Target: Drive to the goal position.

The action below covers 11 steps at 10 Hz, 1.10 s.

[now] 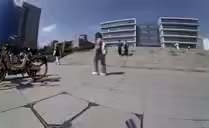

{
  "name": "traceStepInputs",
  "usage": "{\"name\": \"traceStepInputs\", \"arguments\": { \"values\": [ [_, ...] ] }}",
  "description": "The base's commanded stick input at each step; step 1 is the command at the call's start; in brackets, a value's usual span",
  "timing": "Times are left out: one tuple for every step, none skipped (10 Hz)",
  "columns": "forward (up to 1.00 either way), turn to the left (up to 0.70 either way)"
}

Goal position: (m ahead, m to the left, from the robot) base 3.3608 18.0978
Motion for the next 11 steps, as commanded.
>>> {"name": "traceStepInputs", "arguments": {
  "values": [
    [0.0, 0.0],
    [0.0, 0.0],
    [0.0, 0.0],
    [0.0, 0.0],
    [1.0, 0.0],
    [1.0, 0.0],
    [1.0, 0.0],
    [1.0, 0.0],
    [1.0, 0.0],
    [1.0, 0.0],
    [1.0, 0.0]
  ]
}}
